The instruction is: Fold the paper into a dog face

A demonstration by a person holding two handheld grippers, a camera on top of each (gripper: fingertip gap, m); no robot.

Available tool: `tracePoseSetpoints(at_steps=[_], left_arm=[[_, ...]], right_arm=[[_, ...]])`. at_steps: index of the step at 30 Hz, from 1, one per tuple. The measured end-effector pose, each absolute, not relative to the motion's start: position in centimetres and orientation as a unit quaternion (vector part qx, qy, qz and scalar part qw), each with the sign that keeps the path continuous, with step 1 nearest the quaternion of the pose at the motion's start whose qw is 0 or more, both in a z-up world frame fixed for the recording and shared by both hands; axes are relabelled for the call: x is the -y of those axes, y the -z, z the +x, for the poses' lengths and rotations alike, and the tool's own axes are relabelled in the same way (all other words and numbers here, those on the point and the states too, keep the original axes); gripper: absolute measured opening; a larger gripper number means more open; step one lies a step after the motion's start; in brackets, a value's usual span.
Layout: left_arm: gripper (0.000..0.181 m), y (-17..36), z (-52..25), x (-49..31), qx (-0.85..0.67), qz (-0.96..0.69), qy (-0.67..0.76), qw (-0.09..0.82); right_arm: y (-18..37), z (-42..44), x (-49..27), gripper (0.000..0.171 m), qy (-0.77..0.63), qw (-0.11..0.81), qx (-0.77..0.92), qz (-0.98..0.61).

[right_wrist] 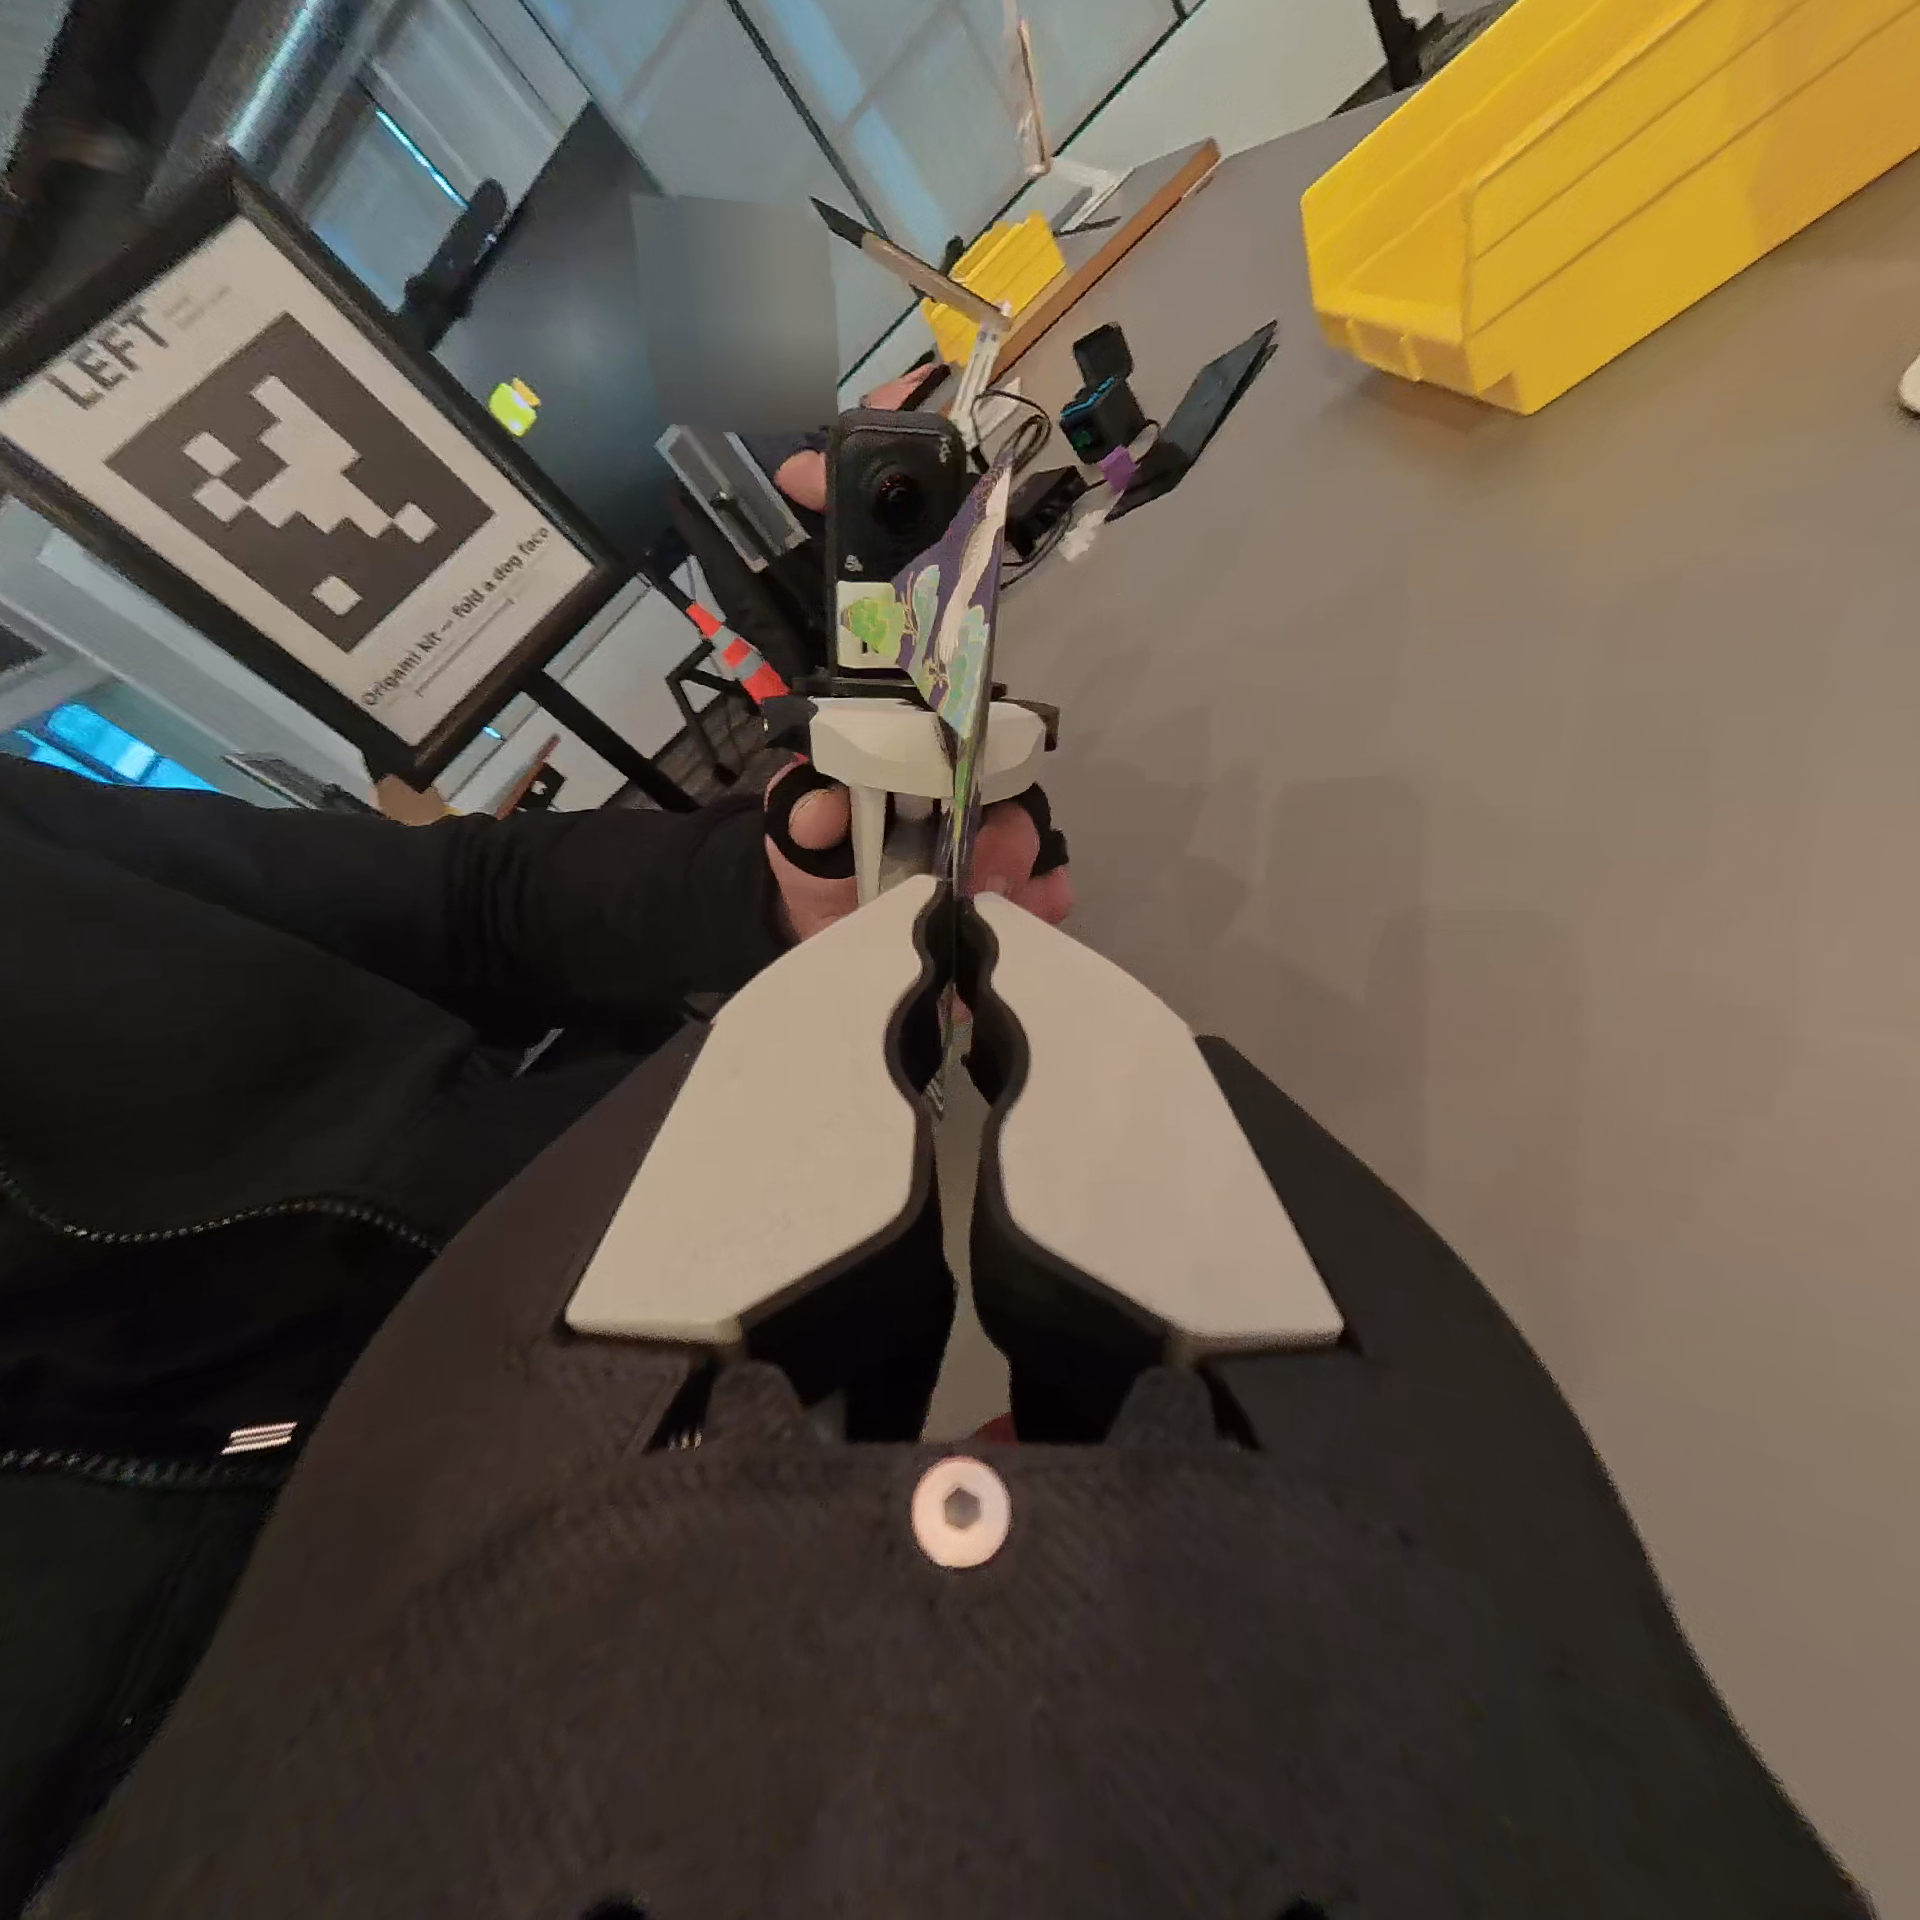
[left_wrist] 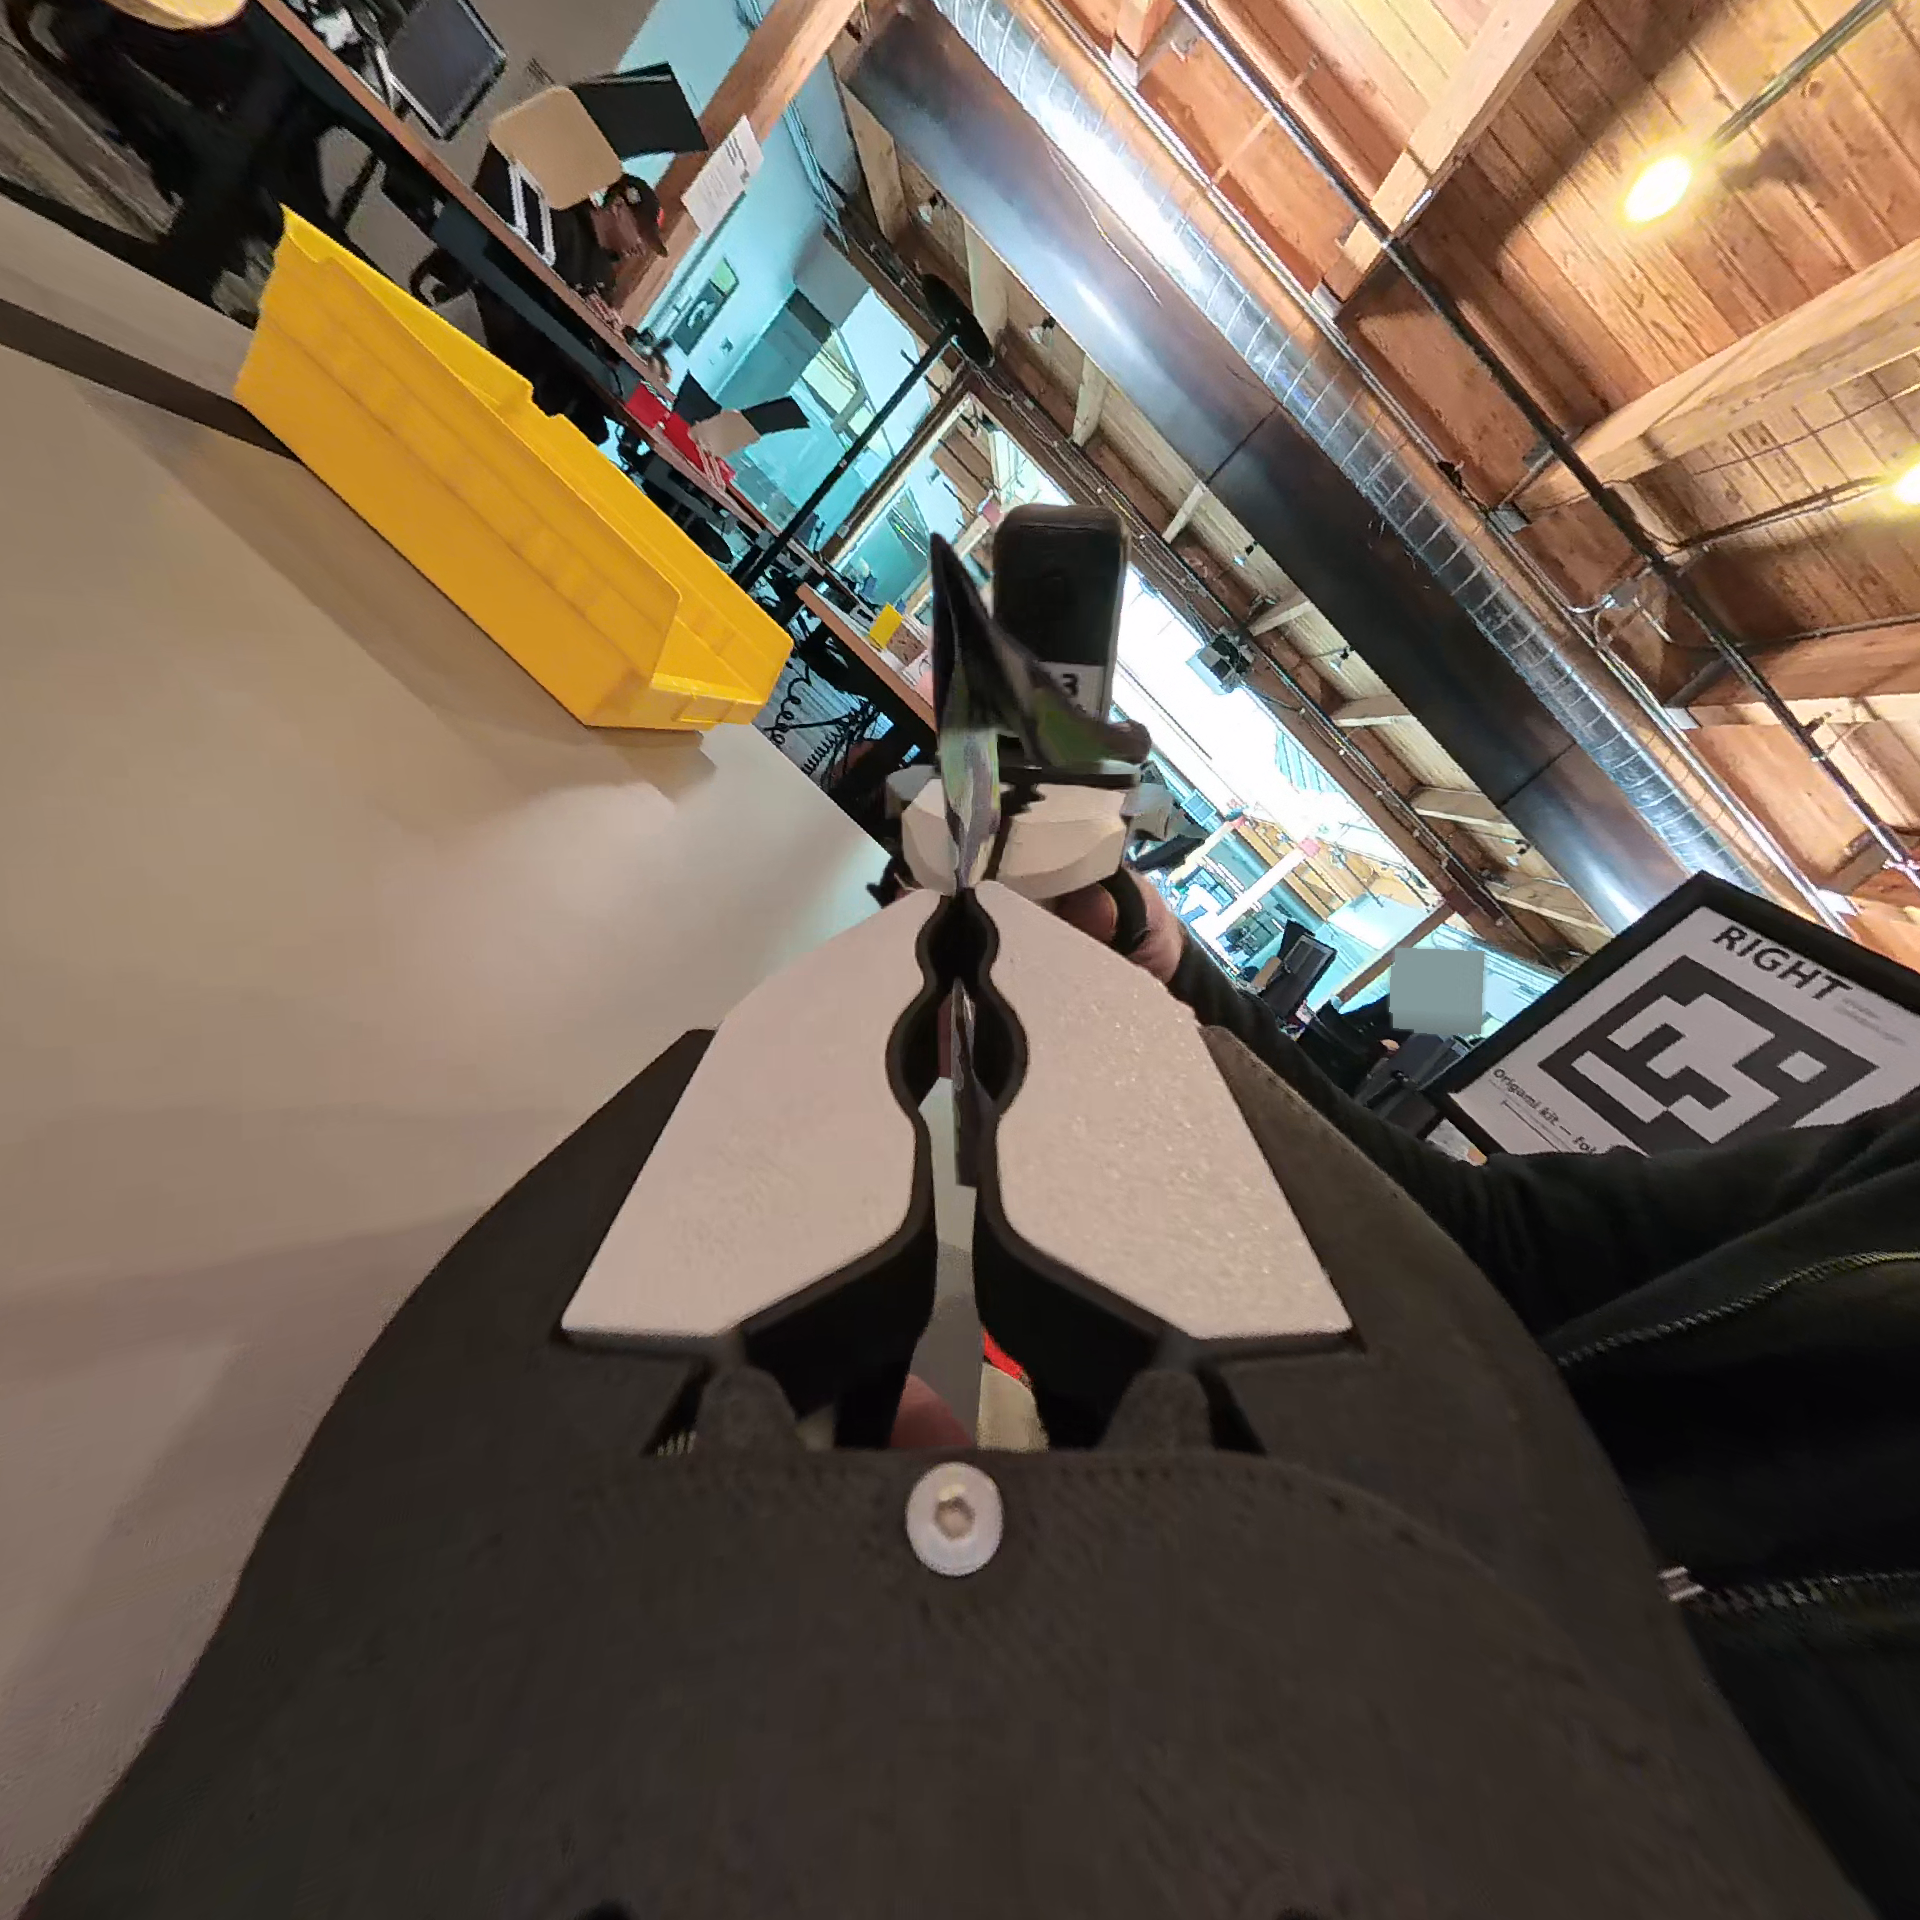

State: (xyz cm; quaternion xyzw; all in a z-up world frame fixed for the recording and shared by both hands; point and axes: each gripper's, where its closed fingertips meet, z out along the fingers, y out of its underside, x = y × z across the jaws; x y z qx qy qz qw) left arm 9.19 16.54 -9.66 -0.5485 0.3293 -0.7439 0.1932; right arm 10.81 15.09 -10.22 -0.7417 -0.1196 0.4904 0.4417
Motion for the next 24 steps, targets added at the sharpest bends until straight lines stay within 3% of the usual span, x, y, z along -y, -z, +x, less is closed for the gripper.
tracePoseSetpoints(at_steps=[2, 5, 9, 17, 24], left_arm=[[0.000, 9.6, 9.2, -16.6, -0.327, -0.547, 0.745, 0.197], [0.000, 9.5, 9.2, -16.2, -0.328, -0.542, 0.749, 0.192], [0.000, 9.2, 9.1, -16.0, -0.328, -0.535, 0.753, 0.197], [0.000, 8.8, 9.0, -15.8, -0.331, -0.527, 0.757, 0.201], [0.026, 9.3, 9.4, -15.3, -0.345, -0.532, 0.750, 0.189]], right_arm=[[10.4, 10.8, -15.3, 0.000, -0.488, 0.441, 0.111, -0.745], [10.7, 10.0, -15.1, 0.016, -0.503, 0.435, 0.120, -0.737], [10.2, 9.4, -14.8, 0.000, -0.464, 0.460, 0.171, -0.737], [10.1, 9.8, -14.9, 0.000, -0.441, 0.473, 0.182, -0.741], [9.9, 11.0, -15.1, 0.000, -0.469, 0.469, 0.142, -0.735]])
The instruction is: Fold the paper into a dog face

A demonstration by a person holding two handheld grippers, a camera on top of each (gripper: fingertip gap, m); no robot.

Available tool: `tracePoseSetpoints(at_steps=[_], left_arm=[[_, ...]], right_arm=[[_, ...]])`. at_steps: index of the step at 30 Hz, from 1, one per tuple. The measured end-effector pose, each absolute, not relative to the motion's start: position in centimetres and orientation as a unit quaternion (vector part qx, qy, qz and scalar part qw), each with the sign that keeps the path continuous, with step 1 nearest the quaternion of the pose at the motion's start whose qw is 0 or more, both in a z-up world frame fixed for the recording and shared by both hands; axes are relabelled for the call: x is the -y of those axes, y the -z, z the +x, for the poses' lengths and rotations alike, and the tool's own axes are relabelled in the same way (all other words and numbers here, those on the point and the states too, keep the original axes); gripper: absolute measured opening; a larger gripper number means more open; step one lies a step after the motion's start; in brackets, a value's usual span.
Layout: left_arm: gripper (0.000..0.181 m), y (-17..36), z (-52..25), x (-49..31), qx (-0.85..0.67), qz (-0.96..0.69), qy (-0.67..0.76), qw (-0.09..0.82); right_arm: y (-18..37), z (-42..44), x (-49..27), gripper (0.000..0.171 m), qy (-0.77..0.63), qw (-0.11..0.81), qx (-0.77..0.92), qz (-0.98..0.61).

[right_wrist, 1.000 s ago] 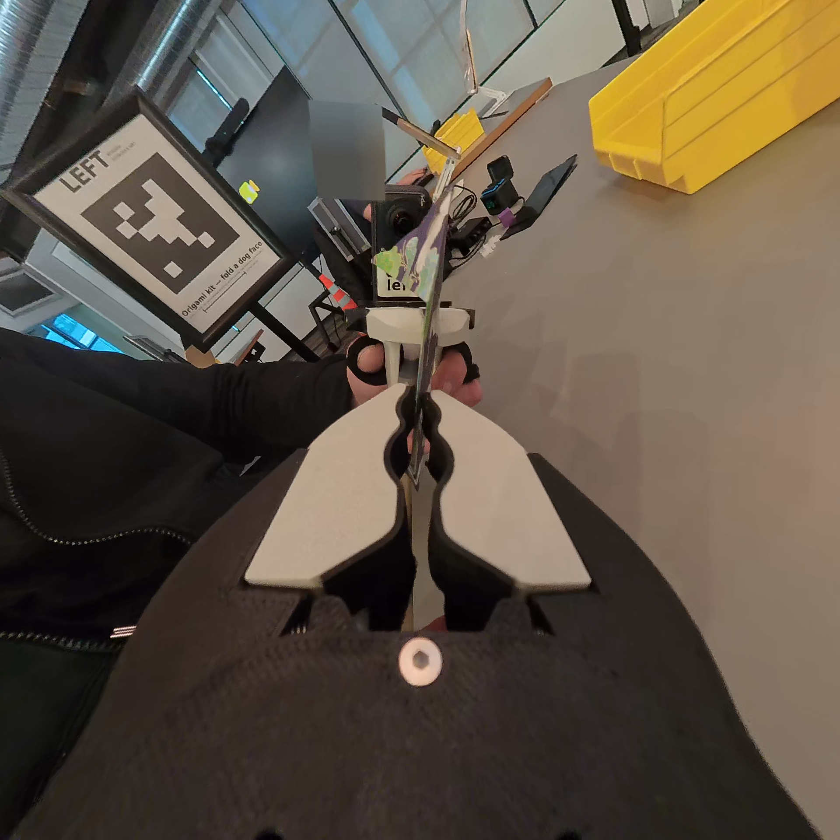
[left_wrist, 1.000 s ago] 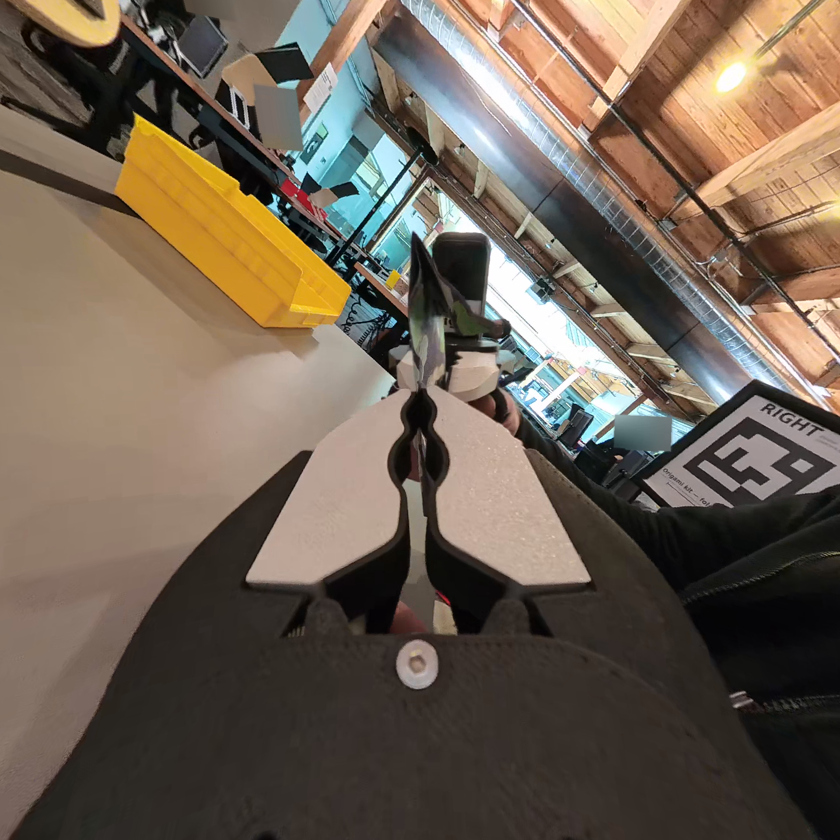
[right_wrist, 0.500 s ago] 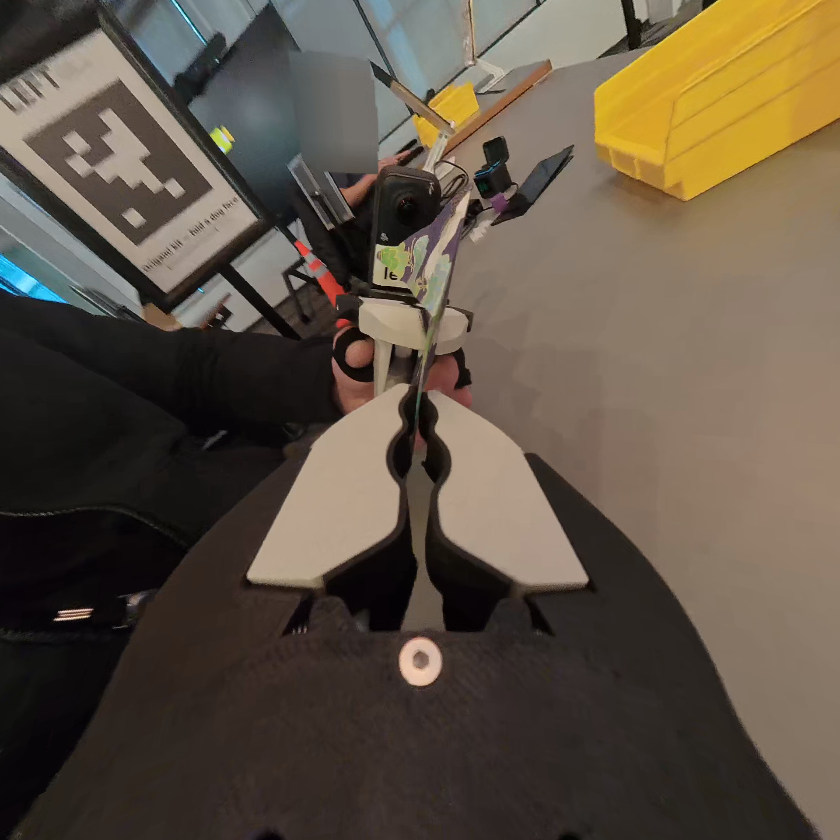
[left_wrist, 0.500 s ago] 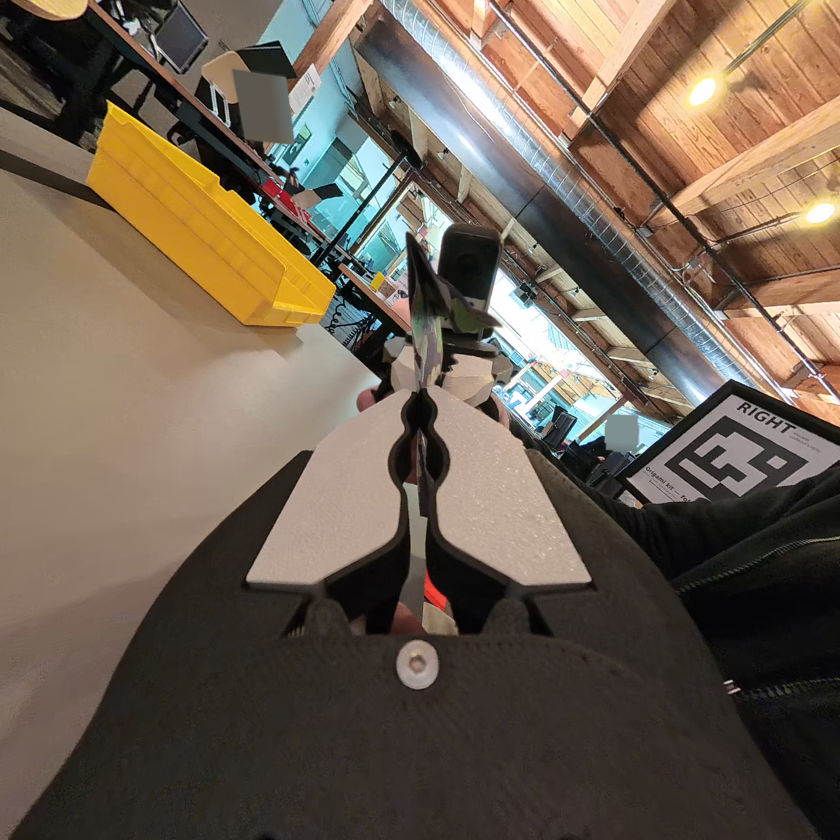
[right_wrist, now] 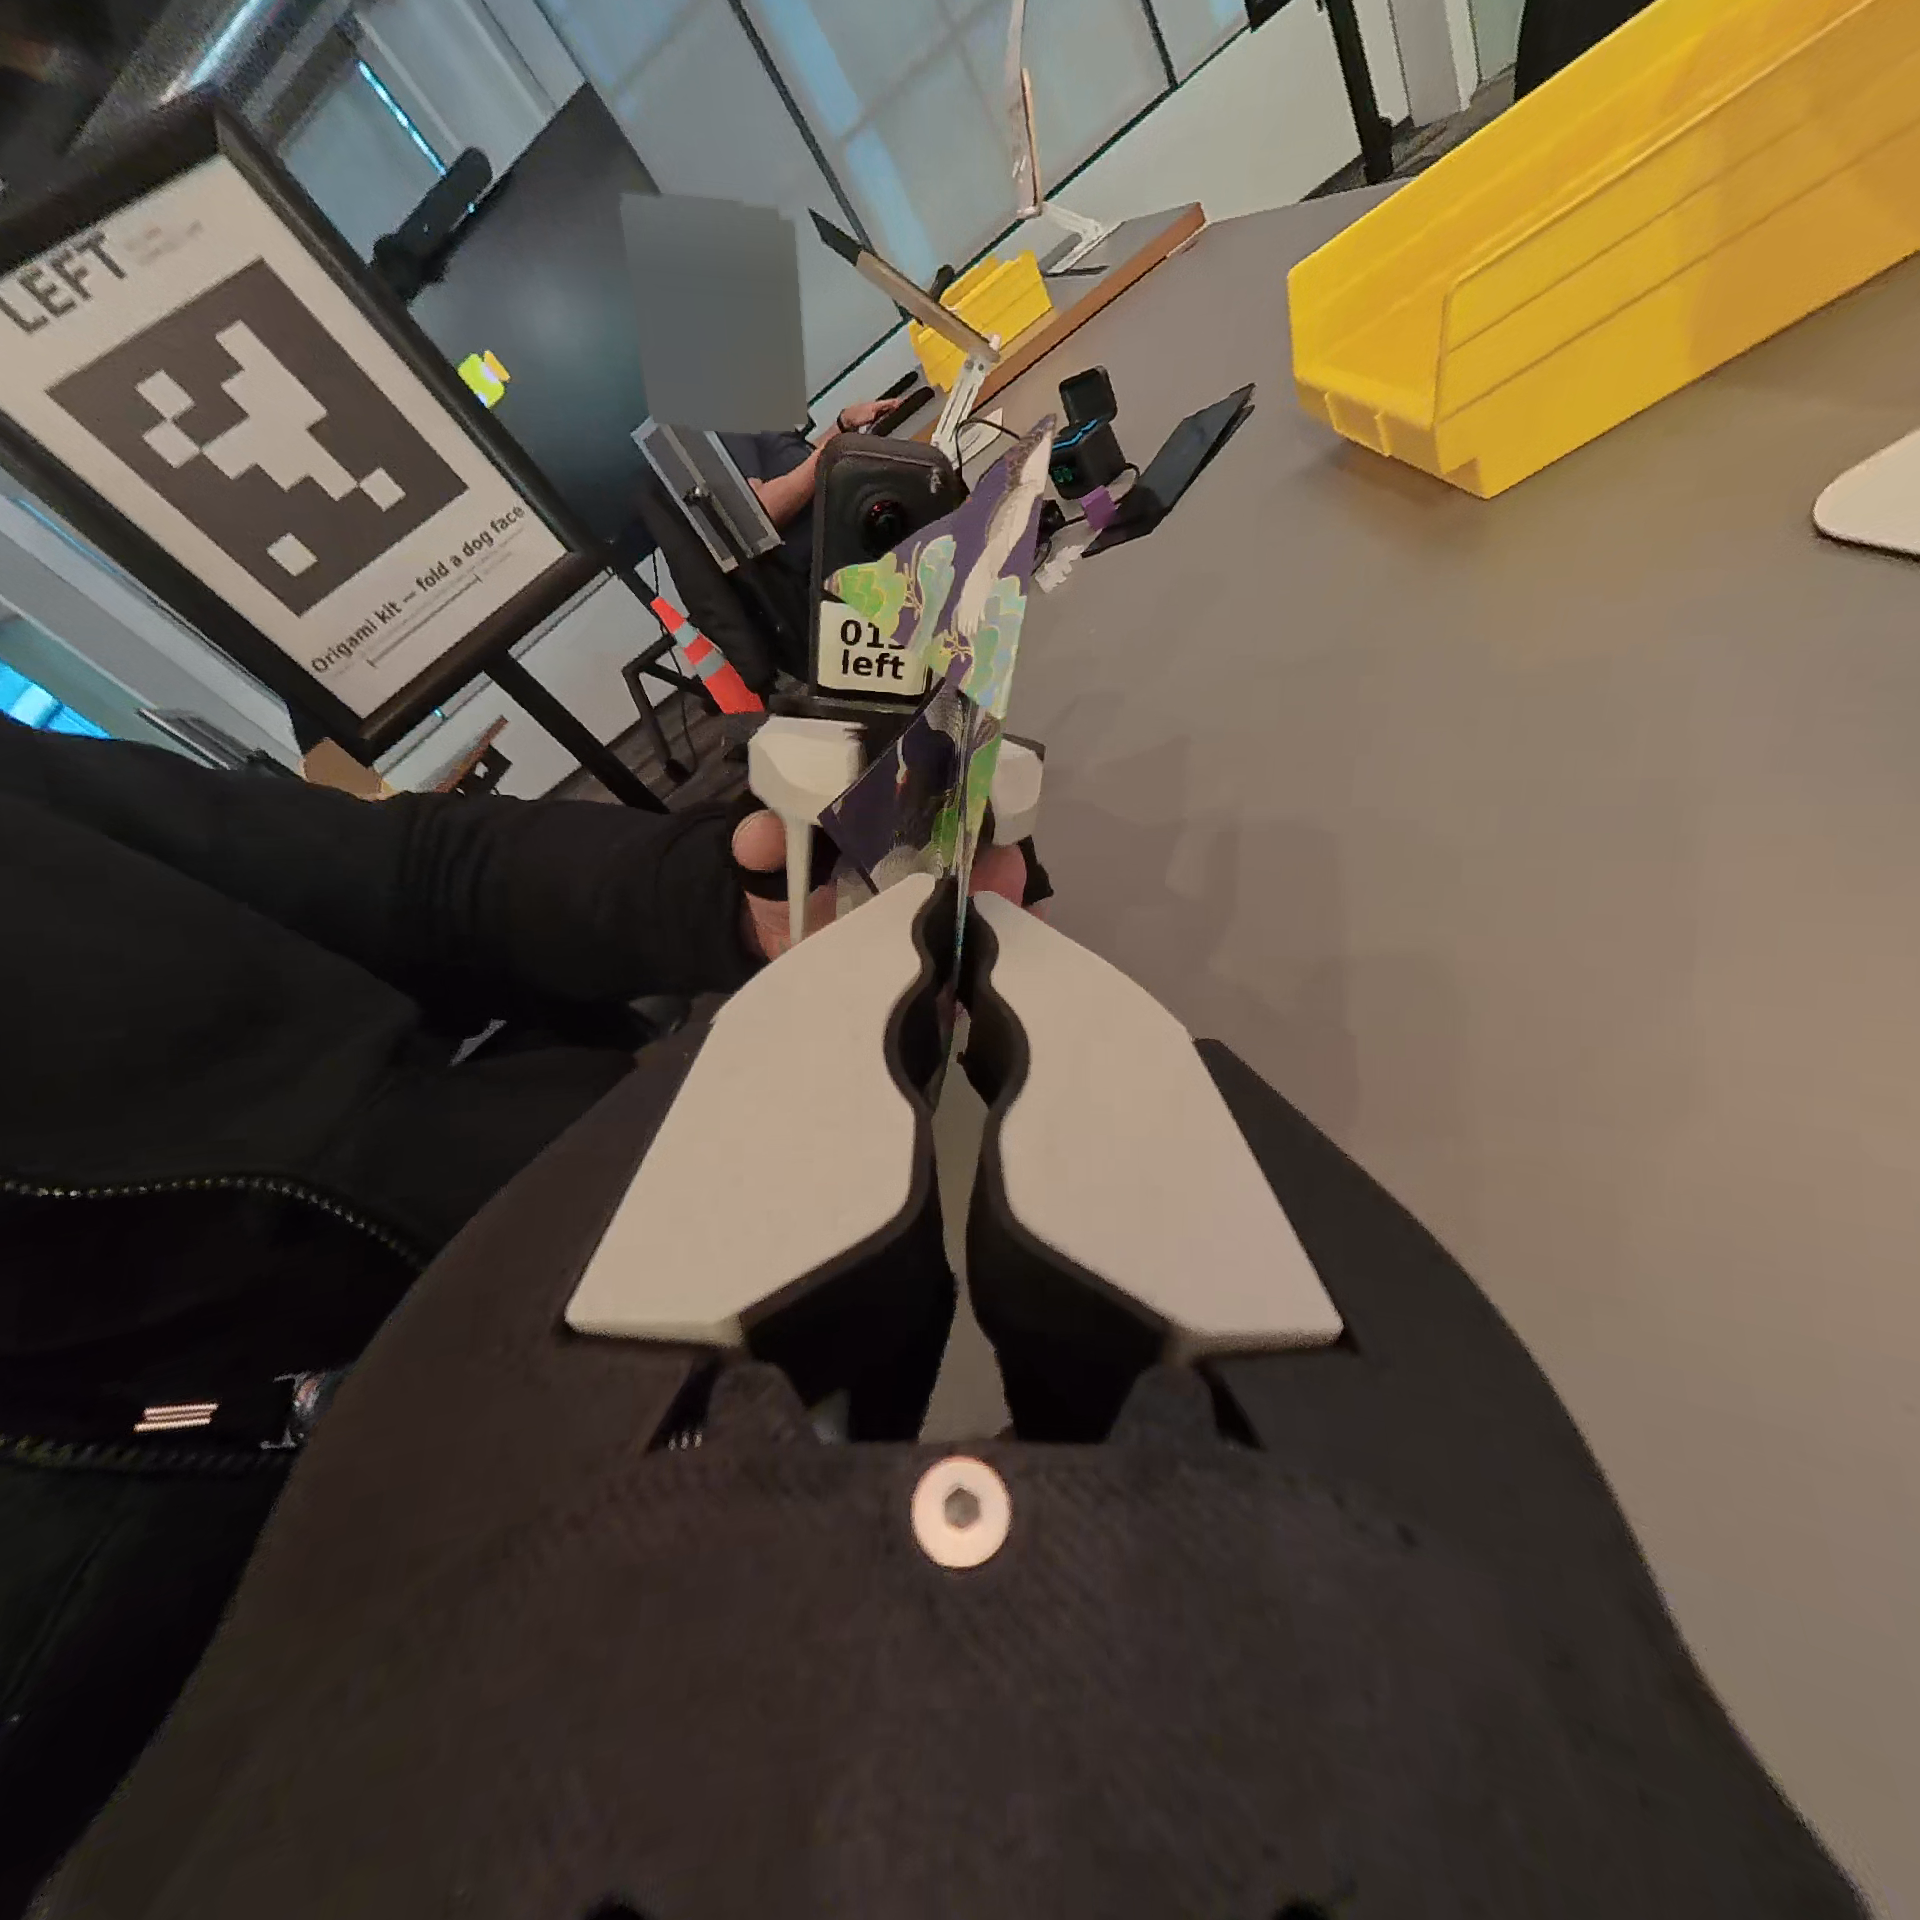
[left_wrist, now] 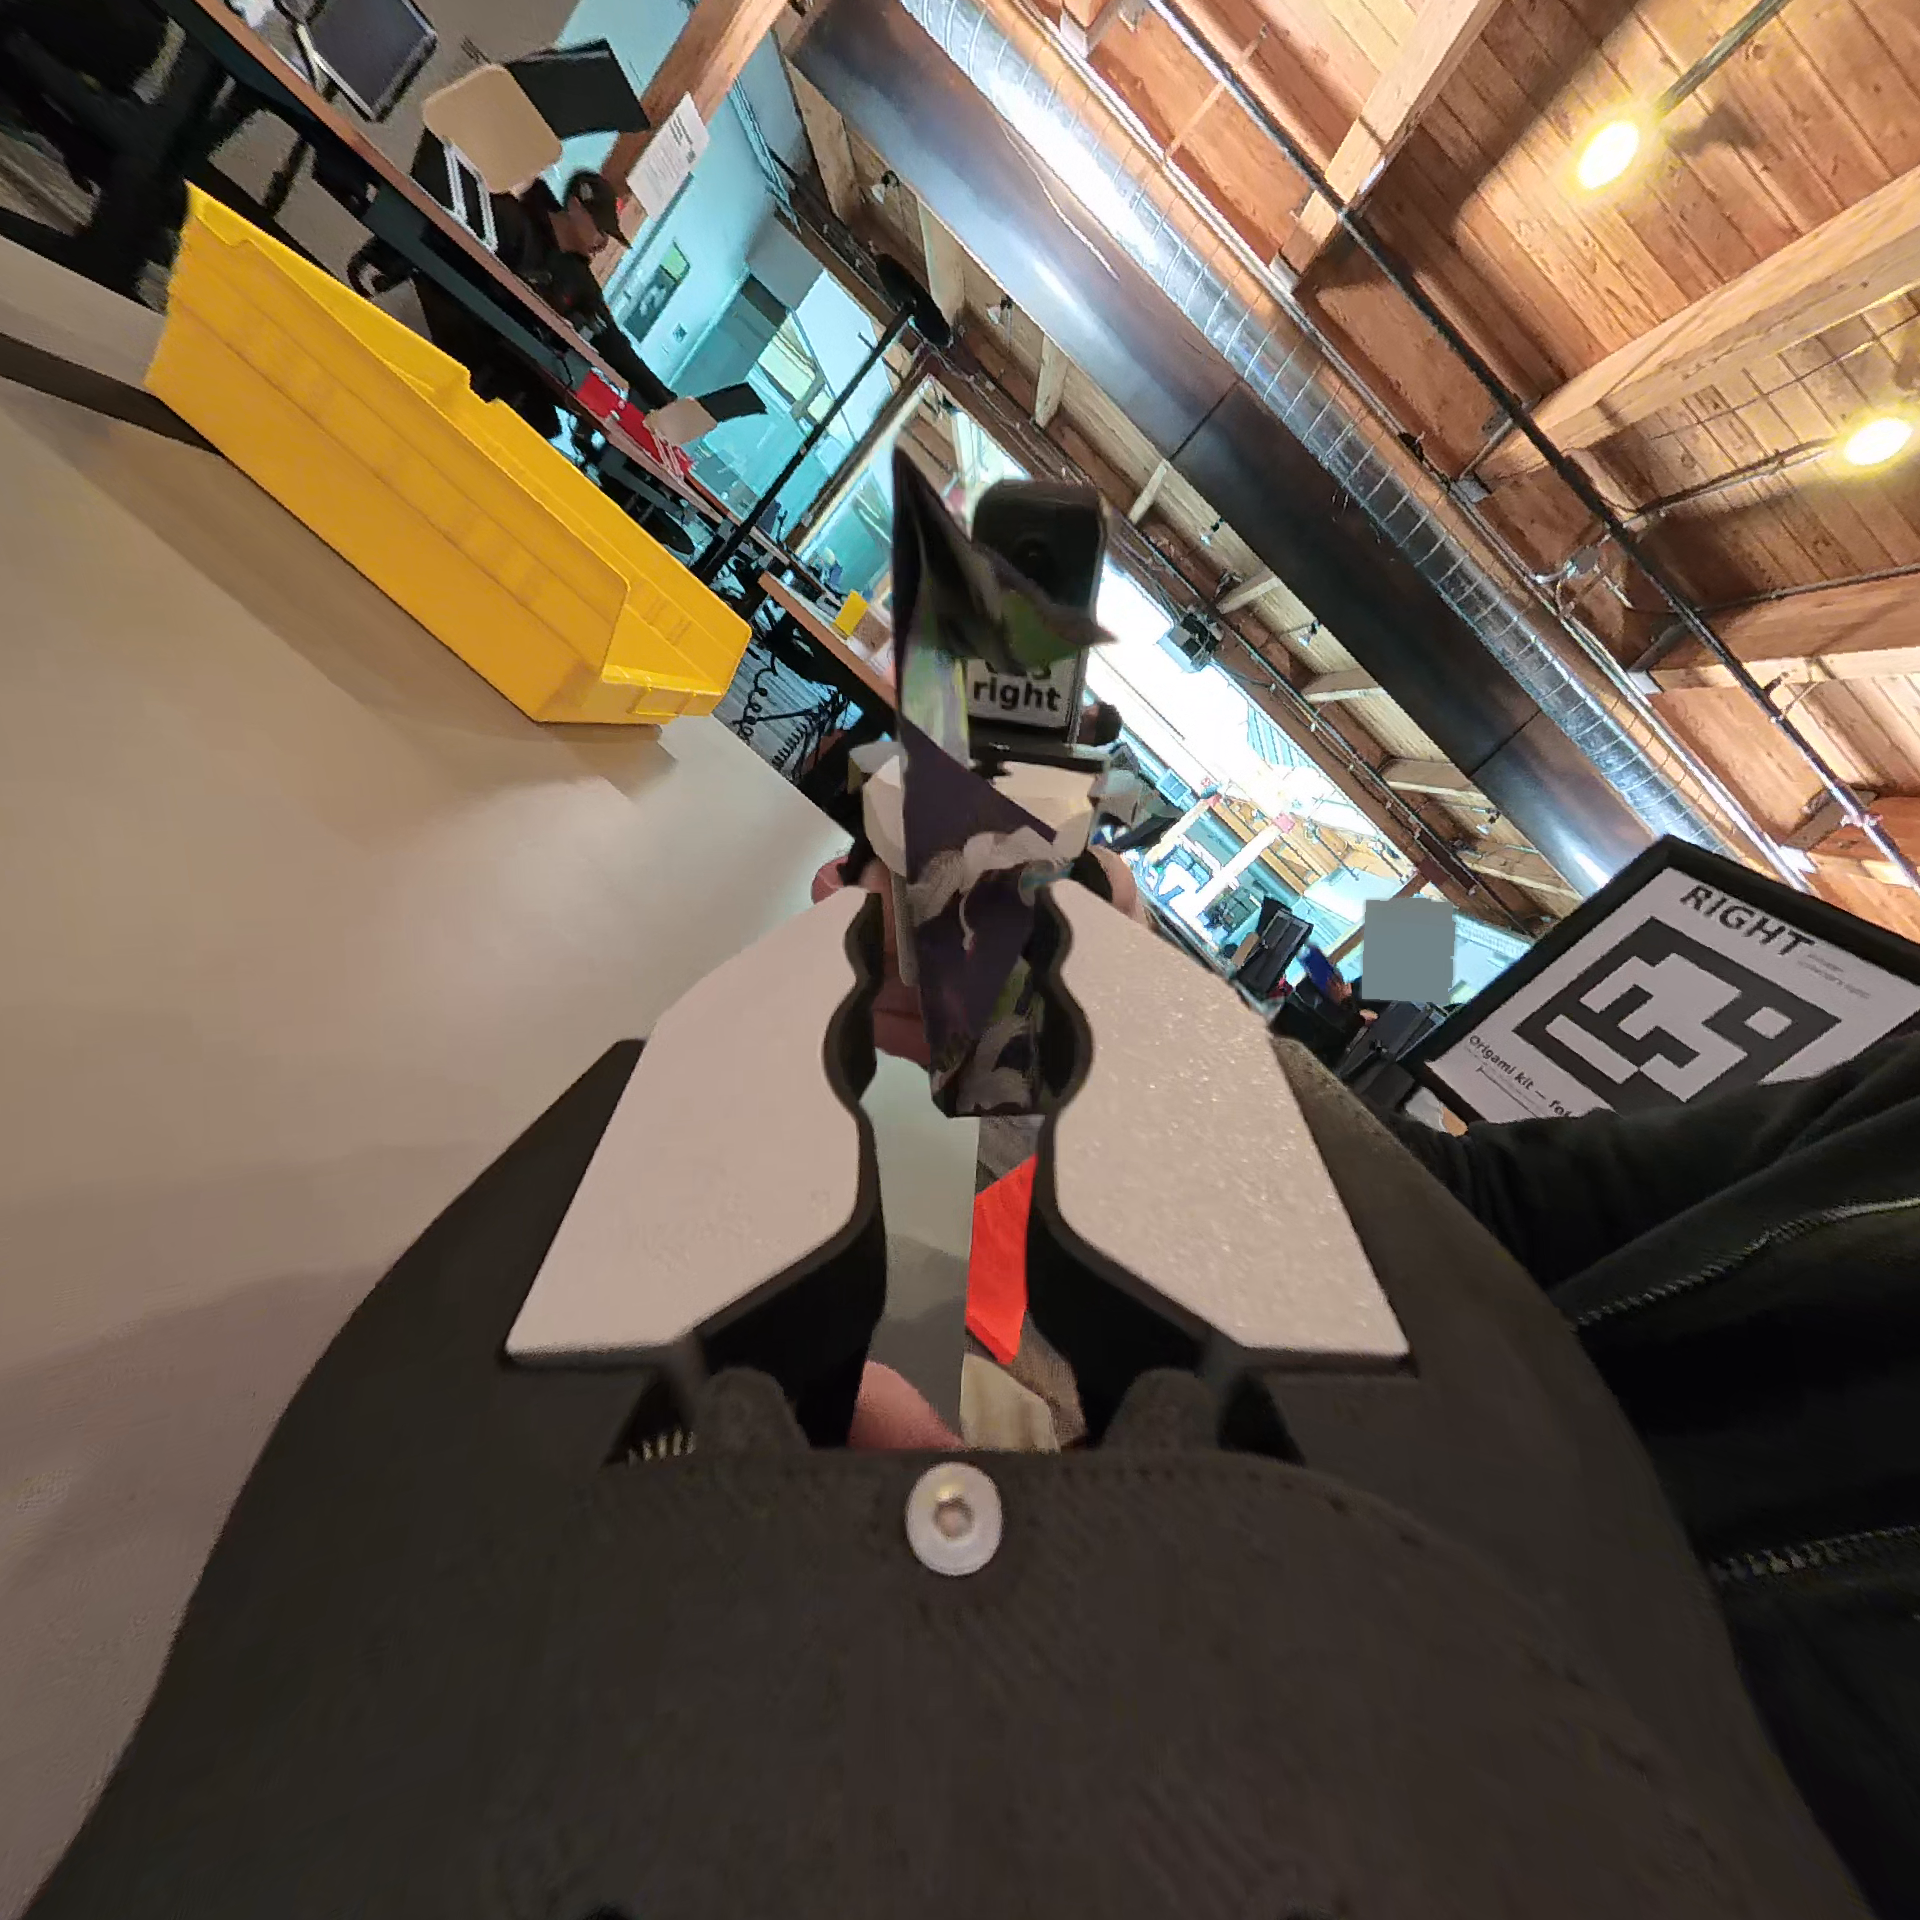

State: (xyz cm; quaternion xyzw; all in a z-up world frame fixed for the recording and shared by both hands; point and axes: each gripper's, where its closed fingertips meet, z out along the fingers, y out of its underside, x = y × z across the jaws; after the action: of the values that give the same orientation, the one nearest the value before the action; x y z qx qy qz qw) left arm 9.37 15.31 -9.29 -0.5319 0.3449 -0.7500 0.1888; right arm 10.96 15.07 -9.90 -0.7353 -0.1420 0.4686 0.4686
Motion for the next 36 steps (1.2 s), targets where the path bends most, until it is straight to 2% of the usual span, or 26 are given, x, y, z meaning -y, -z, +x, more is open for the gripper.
tracePoseSetpoints(at_steps=[1, 4, 10, 12, 13, 15, 17, 23, 25, 27, 29, 34, 36], left_arm=[[0.025, 9.4, 9.5, -15.0, -0.353, -0.531, 0.747, 0.188], [0.000, 9.9, 9.7, -14.9, -0.354, -0.540, 0.739, 0.189], [0.000, 10.6, 9.9, -14.7, -0.359, -0.552, 0.730, 0.184], [0.020, 10.8, 10.1, -14.1, -0.373, -0.552, 0.727, 0.168], [0.024, 10.8, 10.1, -13.7, -0.381, -0.548, 0.728, 0.157], [0.017, 11.1, 10.2, -13.3, -0.387, -0.549, 0.724, 0.158], [0.000, 11.7, 10.3, -13.1, -0.393, -0.555, 0.716, 0.157], [0.000, 11.8, 10.2, -13.1, -0.405, -0.552, 0.711, 0.162], [0.017, 11.5, 10.2, -13.4, -0.399, -0.551, 0.714, 0.167], [0.021, 11.2, 10.2, -13.9, -0.390, -0.550, 0.717, 0.174], [0.019, 11.1, 10.2, -14.6, -0.382, -0.555, 0.714, 0.188], [0.000, 11.0, 10.1, -15.3, -0.364, -0.560, 0.717, 0.202], [0.000, 11.1, 10.1, -15.3, -0.354, -0.561, 0.722, 0.194]], right_arm=[[10.0, 11.0, -15.0, 0.000, -0.475, 0.464, 0.138, -0.735], [10.3, 10.9, -14.9, 0.000, -0.491, 0.448, 0.128, -0.737], [11.2, 11.1, -14.9, 0.000, -0.505, 0.420, 0.106, -0.747], [11.4, 11.5, -15.1, 0.000, -0.503, 0.420, 0.096, -0.749], [11.3, 11.6, -15.1, 0.000, -0.504, 0.422, 0.093, -0.748], [11.2, 11.8, -15.2, 0.000, -0.504, 0.424, 0.088, -0.748], [11.2, 11.8, -15.1, 0.000, -0.506, 0.423, 0.088, -0.747], [11.3, 11.7, -15.1, 0.000, -0.508, 0.419, 0.090, -0.747], [11.3, 11.8, -15.1, 0.000, -0.509, 0.417, 0.090, -0.748], [11.5, 11.8, -14.9, 0.000, -0.511, 0.411, 0.088, -0.750], [11.8, 11.6, -14.8, 0.000, -0.514, 0.402, 0.091, -0.752], [12.2, 11.0, -14.8, 0.000, -0.521, 0.392, 0.092, -0.753], [12.2, 10.9, -14.8, 0.000, -0.521, 0.391, 0.094, -0.753]])
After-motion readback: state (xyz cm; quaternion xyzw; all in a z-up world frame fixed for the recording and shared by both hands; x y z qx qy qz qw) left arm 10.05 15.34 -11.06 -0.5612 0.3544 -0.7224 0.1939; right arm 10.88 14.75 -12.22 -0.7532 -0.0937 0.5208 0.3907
